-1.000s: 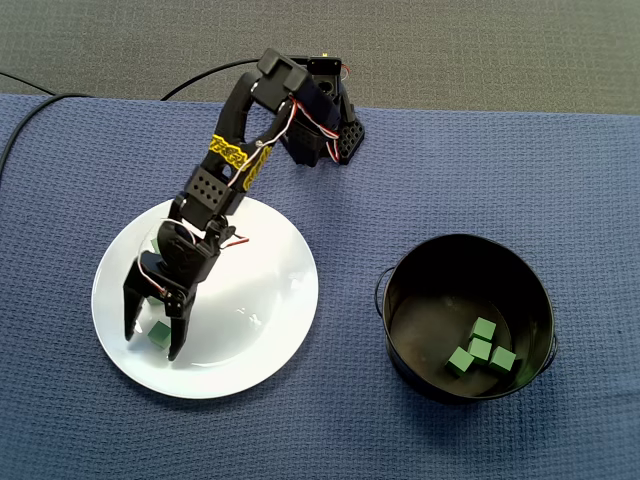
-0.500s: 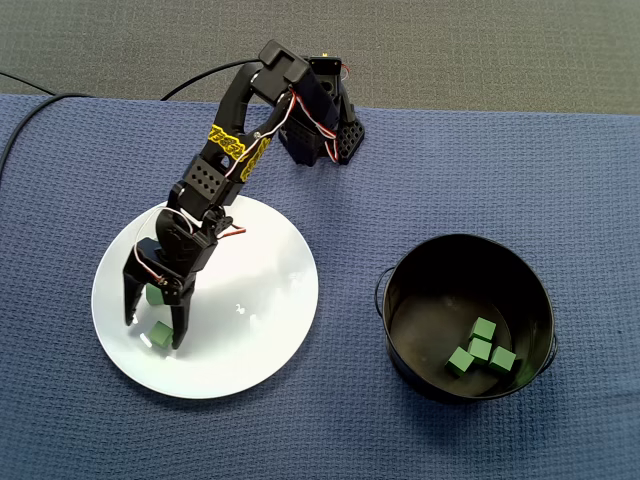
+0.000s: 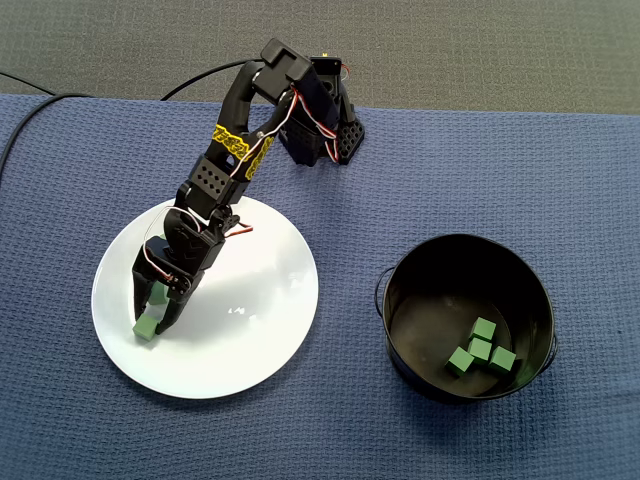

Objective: Pick up the items on the white plate and put them in the black container.

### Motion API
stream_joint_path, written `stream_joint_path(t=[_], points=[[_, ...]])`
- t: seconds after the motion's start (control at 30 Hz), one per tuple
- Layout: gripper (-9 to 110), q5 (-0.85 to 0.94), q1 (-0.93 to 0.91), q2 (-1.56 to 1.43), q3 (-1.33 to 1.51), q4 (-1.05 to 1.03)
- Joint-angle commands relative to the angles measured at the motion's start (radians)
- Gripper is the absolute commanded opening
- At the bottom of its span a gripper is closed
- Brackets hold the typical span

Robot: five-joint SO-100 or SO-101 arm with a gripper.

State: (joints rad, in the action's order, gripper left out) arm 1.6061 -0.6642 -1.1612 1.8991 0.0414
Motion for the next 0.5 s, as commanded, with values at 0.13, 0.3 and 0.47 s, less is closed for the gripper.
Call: stream_joint_path(t=[0.13, 0.3, 0.47], points=[[0, -0.15, 0.032, -0.117, -0.038, 0.069], [0, -0.413, 0.084, -0.316, -0.196, -0.049], [0, -0.83, 0.155, -0.52, -0.62, -0.561]])
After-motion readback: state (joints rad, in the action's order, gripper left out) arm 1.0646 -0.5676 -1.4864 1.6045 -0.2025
